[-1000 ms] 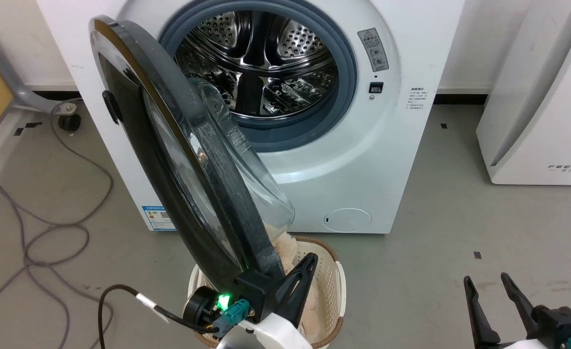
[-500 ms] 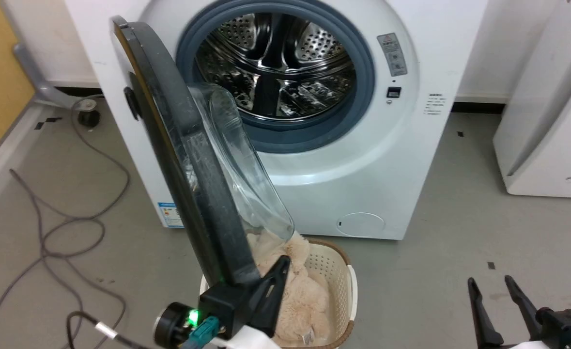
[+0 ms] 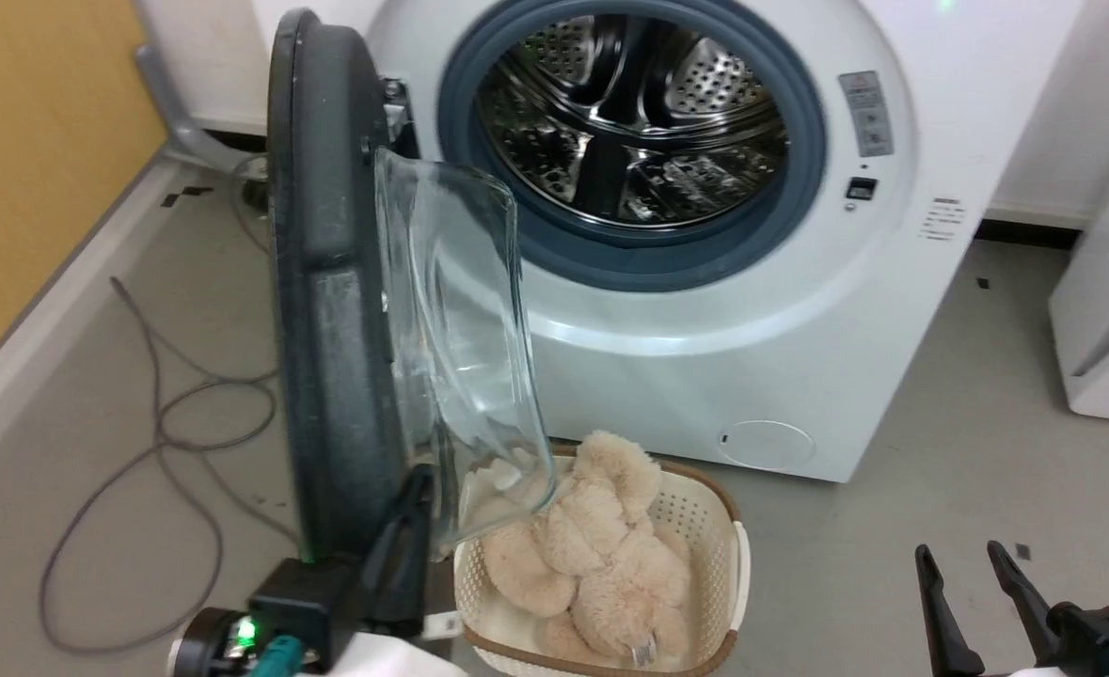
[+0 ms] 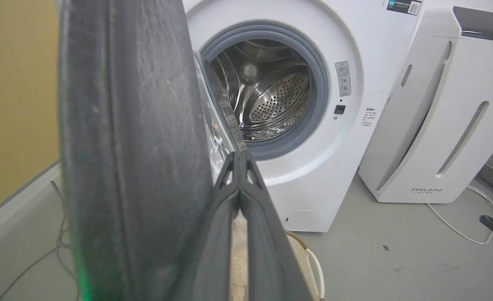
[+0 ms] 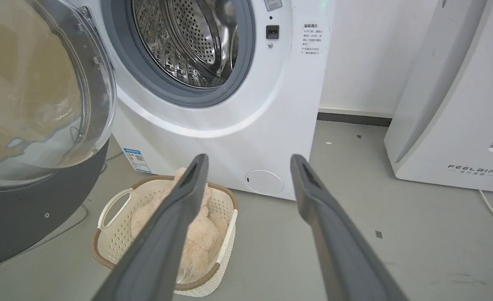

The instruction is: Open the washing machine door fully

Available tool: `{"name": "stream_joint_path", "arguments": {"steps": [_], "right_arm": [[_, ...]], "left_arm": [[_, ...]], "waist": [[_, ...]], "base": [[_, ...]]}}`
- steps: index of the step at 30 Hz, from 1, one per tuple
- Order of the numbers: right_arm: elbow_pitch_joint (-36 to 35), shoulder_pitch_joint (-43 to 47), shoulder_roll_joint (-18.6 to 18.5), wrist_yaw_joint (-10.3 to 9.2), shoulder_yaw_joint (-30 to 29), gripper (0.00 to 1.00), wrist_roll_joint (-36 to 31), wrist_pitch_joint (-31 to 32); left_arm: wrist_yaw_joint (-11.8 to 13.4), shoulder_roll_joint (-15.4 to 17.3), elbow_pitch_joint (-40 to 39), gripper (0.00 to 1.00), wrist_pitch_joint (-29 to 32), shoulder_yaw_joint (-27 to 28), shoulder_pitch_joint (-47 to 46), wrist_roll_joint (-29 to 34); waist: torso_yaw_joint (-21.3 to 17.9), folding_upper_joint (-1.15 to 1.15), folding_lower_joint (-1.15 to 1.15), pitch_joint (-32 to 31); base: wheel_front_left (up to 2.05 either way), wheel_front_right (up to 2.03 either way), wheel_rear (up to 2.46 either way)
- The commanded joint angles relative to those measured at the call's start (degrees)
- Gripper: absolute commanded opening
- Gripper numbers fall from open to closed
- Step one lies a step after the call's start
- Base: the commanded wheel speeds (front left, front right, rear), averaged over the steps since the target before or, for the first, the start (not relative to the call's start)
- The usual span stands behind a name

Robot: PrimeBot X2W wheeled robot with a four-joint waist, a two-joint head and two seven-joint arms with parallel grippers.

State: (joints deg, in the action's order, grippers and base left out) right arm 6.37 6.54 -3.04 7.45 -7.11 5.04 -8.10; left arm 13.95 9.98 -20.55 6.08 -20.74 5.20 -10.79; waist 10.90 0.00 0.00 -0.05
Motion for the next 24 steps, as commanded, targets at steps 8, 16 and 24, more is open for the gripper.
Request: {"name": "stream_joint_path", "arguments": {"steps": [8, 16, 24], "right_arm": [[-0.9, -0.4, 0.2, 0.03, -0.7, 1.00, -0.7, 0.3], [-2.5, -0.9, 0.2, 0.03, -1.3, 1.00, -3.6, 1.2], [-4.0, -0.8, 0.2, 0.03, -1.1, 1.00, -3.5, 2.2]], "left_arm": [[3.6, 2.6, 1.1, 0.00, -1.8, 7.9, 2.2, -1.3], [4.0, 4.8, 7.8, 0.00, -6.2, 18.0, -1.2, -6.9], [1.0, 8.1, 19.9, 0.00, -11.4, 25.7, -7.7, -12.7]], "waist": [[3.6, 0.00, 0.00, 0.7], [4.0, 0.00, 0.00, 1.5], [2.4, 0.00, 0.00, 2.0]], "base": [[0.00, 0.00, 0.00], [0.00, 0.00, 0.00], [0.00, 0.00, 0.00]]}}
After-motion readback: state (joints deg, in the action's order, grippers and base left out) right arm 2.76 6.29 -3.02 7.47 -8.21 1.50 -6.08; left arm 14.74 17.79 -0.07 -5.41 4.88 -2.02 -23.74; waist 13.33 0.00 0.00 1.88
